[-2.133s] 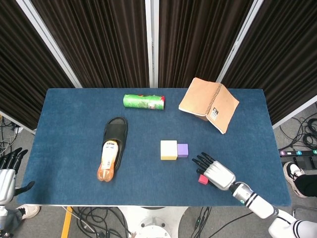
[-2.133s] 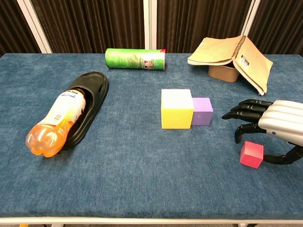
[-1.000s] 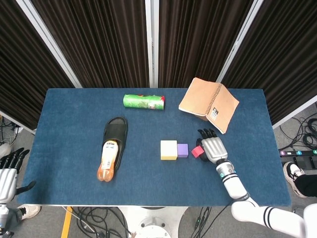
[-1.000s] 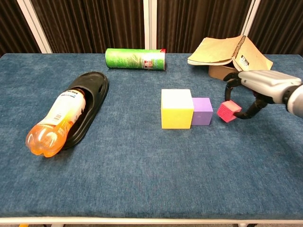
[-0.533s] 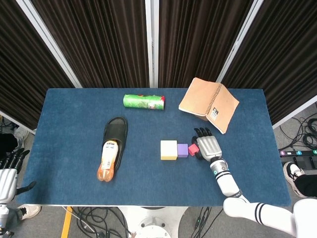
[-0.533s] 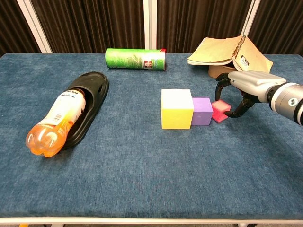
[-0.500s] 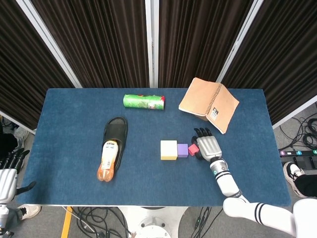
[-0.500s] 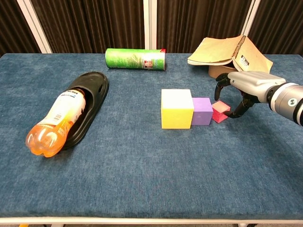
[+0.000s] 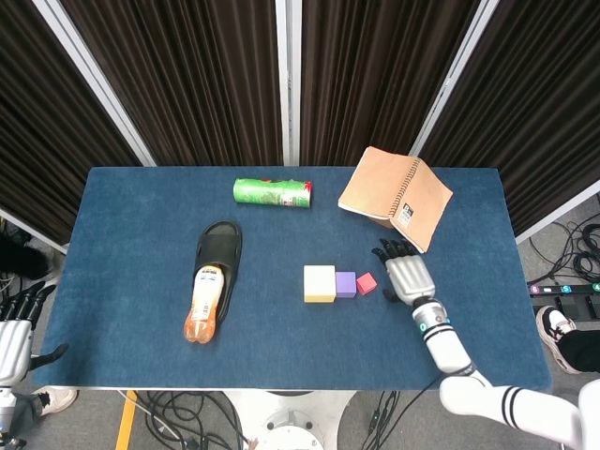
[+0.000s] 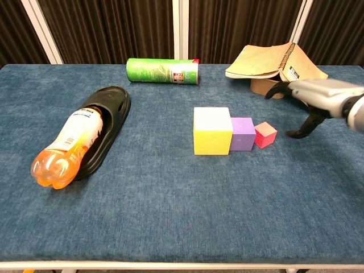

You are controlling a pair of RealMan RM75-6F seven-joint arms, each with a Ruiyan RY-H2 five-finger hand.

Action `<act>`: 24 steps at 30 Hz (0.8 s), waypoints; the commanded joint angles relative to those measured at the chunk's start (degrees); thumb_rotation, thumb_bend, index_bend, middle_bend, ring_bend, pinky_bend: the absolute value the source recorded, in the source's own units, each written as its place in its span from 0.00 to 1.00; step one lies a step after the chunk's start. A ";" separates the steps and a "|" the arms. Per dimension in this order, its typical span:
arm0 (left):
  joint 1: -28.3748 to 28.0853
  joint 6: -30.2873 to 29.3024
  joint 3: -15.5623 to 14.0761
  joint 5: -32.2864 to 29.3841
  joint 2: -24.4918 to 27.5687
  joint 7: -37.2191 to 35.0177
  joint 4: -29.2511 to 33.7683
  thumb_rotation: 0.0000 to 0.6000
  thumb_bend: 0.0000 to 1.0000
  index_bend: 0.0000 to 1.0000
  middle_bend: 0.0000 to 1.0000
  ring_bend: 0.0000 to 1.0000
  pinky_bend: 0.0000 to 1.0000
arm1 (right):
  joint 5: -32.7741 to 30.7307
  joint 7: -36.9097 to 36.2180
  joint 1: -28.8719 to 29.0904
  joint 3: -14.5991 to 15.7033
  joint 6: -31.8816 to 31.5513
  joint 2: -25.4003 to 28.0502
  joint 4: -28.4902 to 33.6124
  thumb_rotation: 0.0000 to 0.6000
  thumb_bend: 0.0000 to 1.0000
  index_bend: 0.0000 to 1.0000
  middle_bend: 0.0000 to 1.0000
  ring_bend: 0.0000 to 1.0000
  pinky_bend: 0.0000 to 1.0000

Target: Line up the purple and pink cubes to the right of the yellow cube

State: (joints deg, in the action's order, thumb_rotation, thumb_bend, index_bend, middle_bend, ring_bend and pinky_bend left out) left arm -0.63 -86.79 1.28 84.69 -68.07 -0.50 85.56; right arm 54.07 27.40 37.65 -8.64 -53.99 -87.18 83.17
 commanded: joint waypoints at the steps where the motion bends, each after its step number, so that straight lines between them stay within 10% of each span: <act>1: -0.06 0.03 0.03 0.01 0.13 0.44 0.45 1.00 0.00 0.17 0.20 0.15 0.17 | -0.64 -0.76 0.82 -0.48 1.62 0.21 -2.84 1.00 0.12 0.14 0.02 0.00 0.00; 24: 0.33 -0.20 -0.08 -0.41 1.20 2.47 2.70 1.00 0.00 0.17 0.20 0.15 0.17 | 3.35 -6.00 4.74 -0.29 6.64 -5.95 -12.57 1.00 0.08 0.14 0.01 0.00 0.00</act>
State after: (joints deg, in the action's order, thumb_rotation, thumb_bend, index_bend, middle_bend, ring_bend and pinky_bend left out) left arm -0.30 -86.97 1.21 84.27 -66.86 1.99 88.28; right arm 57.37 21.40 42.41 -8.98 -47.32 -93.15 70.53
